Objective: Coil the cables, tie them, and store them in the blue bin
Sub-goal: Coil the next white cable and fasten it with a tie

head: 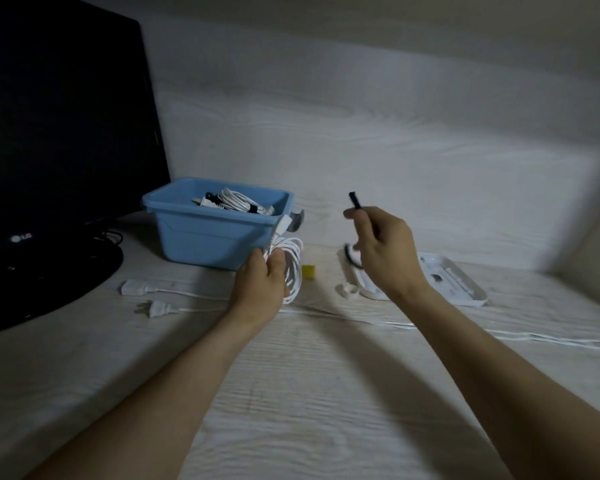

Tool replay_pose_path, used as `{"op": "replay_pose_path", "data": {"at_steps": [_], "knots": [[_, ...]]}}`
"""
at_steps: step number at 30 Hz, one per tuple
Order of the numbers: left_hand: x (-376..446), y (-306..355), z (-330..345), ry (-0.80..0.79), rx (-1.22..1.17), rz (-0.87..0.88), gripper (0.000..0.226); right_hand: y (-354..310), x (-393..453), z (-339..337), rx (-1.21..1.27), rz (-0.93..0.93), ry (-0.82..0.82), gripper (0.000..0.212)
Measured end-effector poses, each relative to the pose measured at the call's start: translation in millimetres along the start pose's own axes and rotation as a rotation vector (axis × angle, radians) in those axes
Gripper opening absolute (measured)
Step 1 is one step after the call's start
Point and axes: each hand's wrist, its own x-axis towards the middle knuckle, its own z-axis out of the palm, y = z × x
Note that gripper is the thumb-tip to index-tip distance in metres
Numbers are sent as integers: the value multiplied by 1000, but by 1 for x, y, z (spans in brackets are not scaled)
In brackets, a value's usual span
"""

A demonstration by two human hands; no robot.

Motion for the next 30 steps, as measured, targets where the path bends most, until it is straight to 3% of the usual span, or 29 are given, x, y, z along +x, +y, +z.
{"op": "replay_pose_path", "data": {"at_steps": [6, 11, 16, 19, 22, 27, 30], "knots": [[-17, 10, 10, -92, 68, 143, 32, -2, -59, -5, 89, 190, -401, 23], [-38, 20, 17, -148, 97, 257, 19, 2, -74, 2, 354, 542, -247, 27], [-46, 28, 24, -176, 150, 257, 19, 7, -75, -1, 404, 539, -176, 29], [-48, 27, 25, -283, 161, 252, 18, 7, -80, 4, 458, 451, -217, 33], [-46, 23, 26, -285, 115, 267, 16, 8, -83, 9, 505, 417, -292, 37], [-38, 17, 26, -244, 158, 257, 27, 7, -80, 8, 708, 561, -464, 20], [-34, 15, 23, -274, 147, 240, 36, 2, -80, 8, 909, 701, -504, 25]]}}
